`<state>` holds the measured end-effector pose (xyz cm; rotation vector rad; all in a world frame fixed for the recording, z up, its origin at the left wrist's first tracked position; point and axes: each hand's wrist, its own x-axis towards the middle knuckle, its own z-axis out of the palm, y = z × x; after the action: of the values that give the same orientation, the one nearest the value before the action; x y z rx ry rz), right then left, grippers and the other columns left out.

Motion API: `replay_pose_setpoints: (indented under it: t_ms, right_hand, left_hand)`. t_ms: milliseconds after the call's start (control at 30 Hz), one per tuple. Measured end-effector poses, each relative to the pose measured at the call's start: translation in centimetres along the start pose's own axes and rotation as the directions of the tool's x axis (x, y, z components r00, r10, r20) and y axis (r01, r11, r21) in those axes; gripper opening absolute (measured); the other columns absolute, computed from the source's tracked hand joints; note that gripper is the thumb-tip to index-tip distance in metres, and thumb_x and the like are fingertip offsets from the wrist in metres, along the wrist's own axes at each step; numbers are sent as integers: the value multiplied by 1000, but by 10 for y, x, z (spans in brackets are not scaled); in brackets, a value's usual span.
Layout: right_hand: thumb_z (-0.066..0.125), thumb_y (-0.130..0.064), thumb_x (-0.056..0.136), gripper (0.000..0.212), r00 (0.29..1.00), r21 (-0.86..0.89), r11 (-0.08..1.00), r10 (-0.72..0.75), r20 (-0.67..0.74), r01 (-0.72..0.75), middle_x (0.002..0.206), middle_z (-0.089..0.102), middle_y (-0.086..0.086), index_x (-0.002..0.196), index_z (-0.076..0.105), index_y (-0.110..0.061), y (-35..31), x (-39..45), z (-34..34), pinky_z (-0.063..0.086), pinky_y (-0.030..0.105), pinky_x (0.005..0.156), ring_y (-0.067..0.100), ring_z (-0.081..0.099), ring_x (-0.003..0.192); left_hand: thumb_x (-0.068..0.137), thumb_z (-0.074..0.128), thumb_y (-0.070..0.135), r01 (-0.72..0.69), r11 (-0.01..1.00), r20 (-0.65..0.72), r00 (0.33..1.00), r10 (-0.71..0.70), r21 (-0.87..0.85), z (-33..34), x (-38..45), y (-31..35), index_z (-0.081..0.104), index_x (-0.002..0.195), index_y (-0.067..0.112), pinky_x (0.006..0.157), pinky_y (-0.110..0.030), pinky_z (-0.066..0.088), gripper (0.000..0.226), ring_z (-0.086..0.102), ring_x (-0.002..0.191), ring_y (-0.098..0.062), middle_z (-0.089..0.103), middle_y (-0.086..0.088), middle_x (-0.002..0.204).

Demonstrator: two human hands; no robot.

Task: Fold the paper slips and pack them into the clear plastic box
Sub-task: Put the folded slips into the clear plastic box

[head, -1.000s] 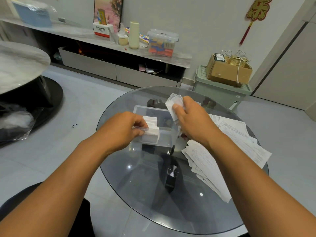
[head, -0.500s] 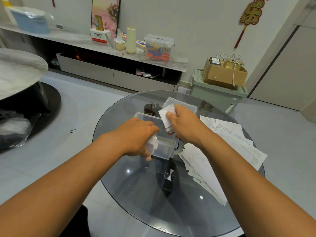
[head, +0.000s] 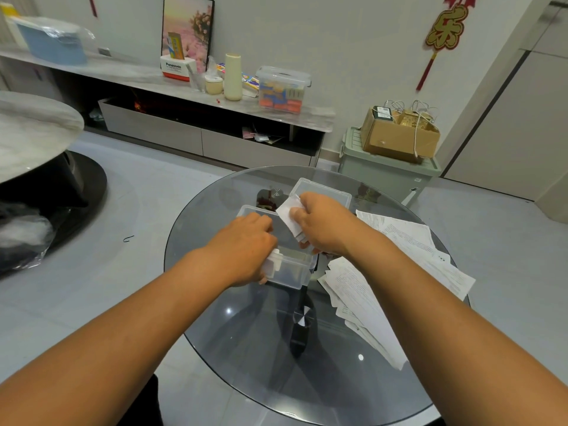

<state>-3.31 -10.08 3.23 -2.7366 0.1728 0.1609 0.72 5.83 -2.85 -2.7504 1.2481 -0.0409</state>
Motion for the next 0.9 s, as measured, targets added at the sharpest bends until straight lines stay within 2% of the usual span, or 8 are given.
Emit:
replay_pose_setpoints:
  t_ms: [133,267,333,433,533,633,800,900]
  right_hand:
    - [46,-31,107,16,985,-244,963,-139,-100,111,95,64,7,103,54,-18,0,5,14,53,41,74,32,64,88]
    - [59,-10,99,8,980,-469,875,-182,-84,122,83,57,6,103,63,-14,-10,9,25,42,36,67,30,54,78]
    - [58,-2,97,17,982,-487,863,-181,-54,133,92,59,11,110,65,-10,-14,9,26,43,38,69,33,56,83]
    - [57,-2,98,21,985,-427,891,-170,4,156,103,64,13,115,66,-8,-19,17,32,42,36,71,33,62,90]
    - [60,-5,97,16,988,-358,921,-127,90,151,99,66,12,109,70,-8,-21,33,40,44,35,70,30,61,84]
    - [57,-5,95,14,979,-307,935,-134,156,177,82,63,7,94,70,-7,-18,42,41,51,40,70,30,59,77]
    - [54,-2,94,25,956,-206,954,-165,244,217,87,68,9,82,64,-22,-14,41,31,51,38,73,27,59,78]
    - [58,-6,97,21,966,-168,968,-151,211,188,91,72,7,91,74,-18,-15,43,33,56,37,80,28,66,86]
  left_hand:
    - [84,72,46,3,1000,-41,999,-2,19,4,-5,1,54,130,25,118,-34,24,54,60,107,-19,68,3,110]
    - [85,76,38,20,995,-66,997,-27,-98,6,-14,-5,40,127,23,126,-35,12,58,63,111,-22,71,2,106]
    - [84,79,31,27,959,-73,996,-49,-281,3,-19,-10,37,115,26,117,-31,27,53,57,119,-27,64,5,108]
    - [78,85,29,13,883,-108,991,-73,-470,-2,-24,-17,35,106,31,81,-31,53,57,60,97,-18,51,9,106]
    - [76,85,26,-14,873,-164,984,-76,-487,0,-27,-21,37,99,31,64,-24,45,54,52,81,-12,49,11,97]
    - [76,84,21,-22,874,-201,976,-87,-486,4,-29,-20,38,96,28,60,-18,33,51,45,79,-11,42,10,96]
    - [71,88,23,-34,890,-259,961,-96,-454,10,-28,-19,40,104,27,71,-20,36,59,41,92,-14,37,9,110]
    - [70,88,27,-2,902,-260,958,-123,-432,14,-28,-18,40,104,25,104,-32,37,59,34,98,-13,39,8,108]
